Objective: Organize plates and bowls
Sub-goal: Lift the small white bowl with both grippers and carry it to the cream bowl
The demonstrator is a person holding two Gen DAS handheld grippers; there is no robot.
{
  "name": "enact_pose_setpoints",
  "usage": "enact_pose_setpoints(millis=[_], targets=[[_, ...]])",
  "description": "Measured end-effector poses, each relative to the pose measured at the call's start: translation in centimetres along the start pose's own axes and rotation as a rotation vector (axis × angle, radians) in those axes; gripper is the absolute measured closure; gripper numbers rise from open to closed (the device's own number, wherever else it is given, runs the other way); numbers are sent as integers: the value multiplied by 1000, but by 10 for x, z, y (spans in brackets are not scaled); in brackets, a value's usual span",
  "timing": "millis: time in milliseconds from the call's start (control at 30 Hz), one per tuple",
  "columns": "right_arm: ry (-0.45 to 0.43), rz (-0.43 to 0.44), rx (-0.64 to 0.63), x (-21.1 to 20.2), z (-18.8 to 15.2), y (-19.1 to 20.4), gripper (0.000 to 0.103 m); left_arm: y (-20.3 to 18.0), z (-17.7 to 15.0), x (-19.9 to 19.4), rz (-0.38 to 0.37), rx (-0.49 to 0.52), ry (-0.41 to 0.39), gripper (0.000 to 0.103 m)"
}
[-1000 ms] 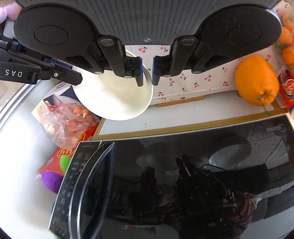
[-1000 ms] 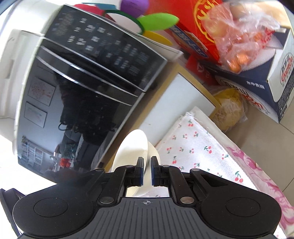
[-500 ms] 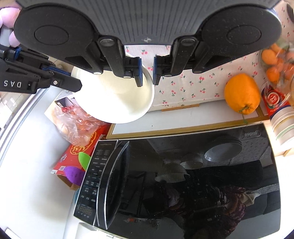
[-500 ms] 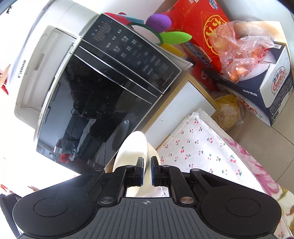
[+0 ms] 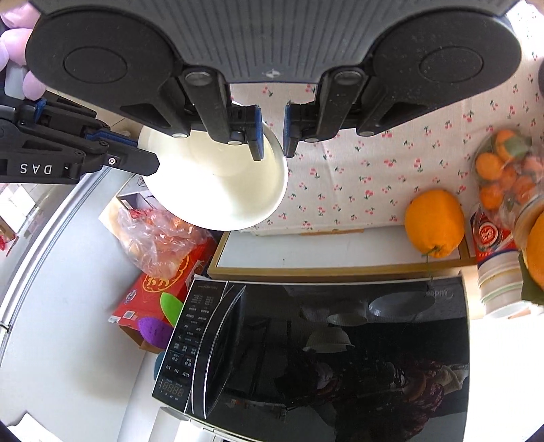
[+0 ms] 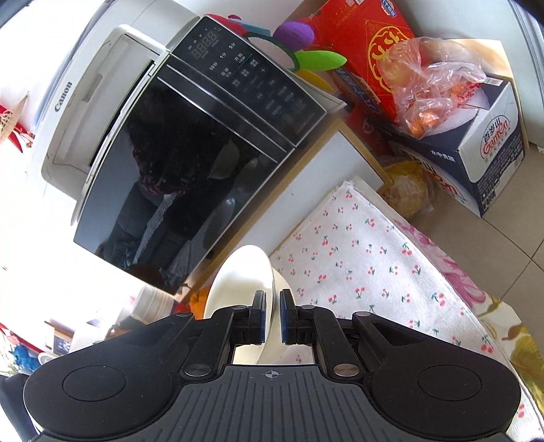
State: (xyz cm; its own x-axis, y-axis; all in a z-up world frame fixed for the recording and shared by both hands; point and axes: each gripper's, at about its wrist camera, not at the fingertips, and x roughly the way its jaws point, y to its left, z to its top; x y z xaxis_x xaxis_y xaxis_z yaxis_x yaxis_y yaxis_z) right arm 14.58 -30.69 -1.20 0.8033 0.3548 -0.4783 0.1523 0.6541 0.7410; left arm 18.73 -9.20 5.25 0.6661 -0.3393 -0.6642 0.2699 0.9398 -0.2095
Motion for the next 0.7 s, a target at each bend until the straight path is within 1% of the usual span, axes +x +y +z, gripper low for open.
enact_pose_setpoints(millis=[267,367,467,600,667,700], targets=[[41,-39,-25,-7,-24,4,93,7,-25,-16,-5,-17,8,93],[69,-71,-34,-7,-33,4,93,11,-33,-20,-23,-33,20,93],[92,-81,-39,-10,-43,0,93,15,-43,-27,-43,-41,22,93],[133,-100,-33,-11,-52,-5,93,23,-56,-33,-96,-75,12,93],[149,-106,-42,-12,-53,-5,93,23,-56,-33,-104,-71,31,93],[153,-109,-44,-13,-54,-5,93,22,-56,-35,-111,-66,25,93]])
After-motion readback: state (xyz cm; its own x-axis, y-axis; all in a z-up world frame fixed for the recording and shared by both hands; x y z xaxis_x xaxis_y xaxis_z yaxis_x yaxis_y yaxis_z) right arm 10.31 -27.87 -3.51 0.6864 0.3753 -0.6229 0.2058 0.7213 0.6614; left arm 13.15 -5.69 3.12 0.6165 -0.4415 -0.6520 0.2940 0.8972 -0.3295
